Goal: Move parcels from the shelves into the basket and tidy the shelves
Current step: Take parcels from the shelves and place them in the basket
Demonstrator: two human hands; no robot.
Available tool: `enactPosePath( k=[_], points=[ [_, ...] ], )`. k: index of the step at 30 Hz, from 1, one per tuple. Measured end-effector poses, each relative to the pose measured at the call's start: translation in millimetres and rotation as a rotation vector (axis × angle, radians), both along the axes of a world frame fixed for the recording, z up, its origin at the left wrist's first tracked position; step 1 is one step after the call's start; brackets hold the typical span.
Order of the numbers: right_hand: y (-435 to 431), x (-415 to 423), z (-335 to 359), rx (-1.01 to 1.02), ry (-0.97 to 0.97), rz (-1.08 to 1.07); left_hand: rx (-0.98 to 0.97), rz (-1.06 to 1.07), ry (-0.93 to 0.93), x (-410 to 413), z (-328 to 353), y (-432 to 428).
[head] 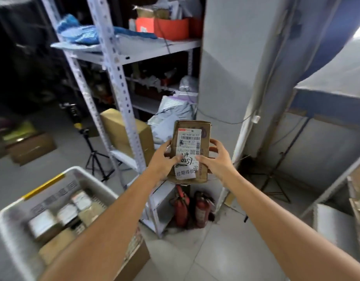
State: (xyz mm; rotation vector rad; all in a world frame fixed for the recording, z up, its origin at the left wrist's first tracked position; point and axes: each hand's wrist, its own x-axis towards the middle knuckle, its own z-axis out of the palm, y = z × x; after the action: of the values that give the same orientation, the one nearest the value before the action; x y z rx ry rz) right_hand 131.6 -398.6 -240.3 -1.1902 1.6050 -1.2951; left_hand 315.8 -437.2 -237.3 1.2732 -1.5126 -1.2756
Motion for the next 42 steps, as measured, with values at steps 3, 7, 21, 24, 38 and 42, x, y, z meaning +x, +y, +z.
enactPosePath(
  k=[3, 7, 21, 24, 38, 42],
  points=[
    [8.3, 26.8, -18.8, 0.03, -0.014, 0.115, -0.001, 0.101, -0.061, 33.1, -15.4, 32.0],
    [10.7, 77.6, -43.4, 0.077, 0.008, 0.272, 0.069, 0.238, -0.072, 86.5, -34.9, 66.4],
    [-32.2, 305.8, -107.6, 0.247, -0.037, 0.76, 0.225, 0.636, 0.016, 296.7, -107.7, 96.4],
    [-52.4, 347.2, -127.6, 0.281, 0.019, 0.779, 0.259, 0.677, 0.055, 332.1, -134.7, 82.5],
    [-130.7, 462.6, -303.0, 0.618, 0.151, 1.035, 0.575, 0.921, 0.242, 411.3, -315.2, 47.9],
    [-138.7, 475.9, -367.2, 0.783, 0.179, 1.101, 0.715, 1.026, 0.303, 409.6, -373.1, 49.7]
  ],
)
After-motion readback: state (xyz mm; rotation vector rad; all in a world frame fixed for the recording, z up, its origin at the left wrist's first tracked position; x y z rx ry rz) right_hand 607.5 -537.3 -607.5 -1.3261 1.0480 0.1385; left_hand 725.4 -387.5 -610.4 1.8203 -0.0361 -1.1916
